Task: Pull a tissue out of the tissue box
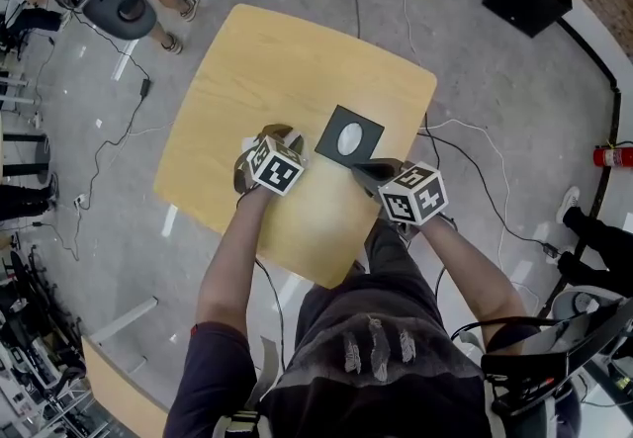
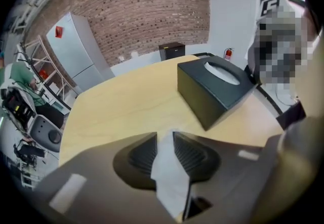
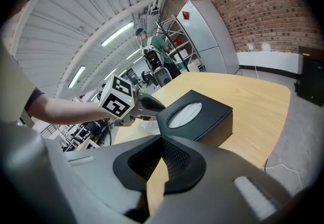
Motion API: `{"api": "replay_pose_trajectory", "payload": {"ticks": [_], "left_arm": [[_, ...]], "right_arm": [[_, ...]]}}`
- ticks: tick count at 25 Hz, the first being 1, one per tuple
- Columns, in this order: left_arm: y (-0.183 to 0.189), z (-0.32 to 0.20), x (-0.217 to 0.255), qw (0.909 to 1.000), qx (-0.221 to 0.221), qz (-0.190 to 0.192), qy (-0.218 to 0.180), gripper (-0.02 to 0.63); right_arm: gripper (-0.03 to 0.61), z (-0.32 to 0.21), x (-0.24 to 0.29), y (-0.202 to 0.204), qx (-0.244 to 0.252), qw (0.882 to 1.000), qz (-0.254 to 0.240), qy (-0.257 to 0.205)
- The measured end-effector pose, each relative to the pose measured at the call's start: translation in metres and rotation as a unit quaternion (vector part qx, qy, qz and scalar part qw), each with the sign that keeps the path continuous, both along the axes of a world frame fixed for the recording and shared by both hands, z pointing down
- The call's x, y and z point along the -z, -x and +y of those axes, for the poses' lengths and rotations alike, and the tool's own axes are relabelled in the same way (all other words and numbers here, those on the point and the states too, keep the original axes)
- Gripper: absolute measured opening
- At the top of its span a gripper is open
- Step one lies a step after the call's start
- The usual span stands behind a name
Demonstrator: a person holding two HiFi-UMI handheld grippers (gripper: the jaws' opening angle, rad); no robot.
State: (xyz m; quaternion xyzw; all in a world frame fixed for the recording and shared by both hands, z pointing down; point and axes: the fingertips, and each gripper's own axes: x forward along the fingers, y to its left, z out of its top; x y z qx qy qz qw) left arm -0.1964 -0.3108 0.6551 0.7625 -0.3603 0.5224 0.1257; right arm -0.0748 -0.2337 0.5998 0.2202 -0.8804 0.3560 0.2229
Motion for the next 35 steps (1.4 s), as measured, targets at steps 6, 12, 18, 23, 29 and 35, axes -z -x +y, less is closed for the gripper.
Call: {"api": "replay_pose_trajectory", "payload": {"ticks": [6,12,18,23,29,35], "left_arm": [[0.001,-0.003,-0.009,0.9999,0.007,-0.006,0.005,0.097],[-0.005,-0.014,-0.001,0.9998,0.003,0.007,-0.017,0.087],[-0.005,-0.020,0.001,0.9997,-0.005,0.004,-0.022,0.086],[-0.004,-0.029,-0.001,0.9996,-0.007,0.004,-0.026,0.074],[-0.008,-0.041,-0.001,0.9994,0.004,0.028,-0.018,0.061],[0.029,-0.055,0.037,0.9932,0.055,0.074,-0.071,0.124]], "right_arm": [[-0.003,0.001,0.000,-0.002,0.001,1.000,-0.004,0.002],[-0.003,0.002,0.000,-0.003,0.001,1.000,-0.007,0.002],[-0.003,0.002,0.001,-0.002,0.003,1.000,-0.009,0.004],[-0.003,0.003,0.003,0.001,0.001,1.000,-0.012,0.007],[-0.003,0.001,0.003,0.001,-0.002,1.000,-0.008,0.011],[-0.002,-0.009,0.005,0.024,0.004,0.998,-0.063,0.020]]}}
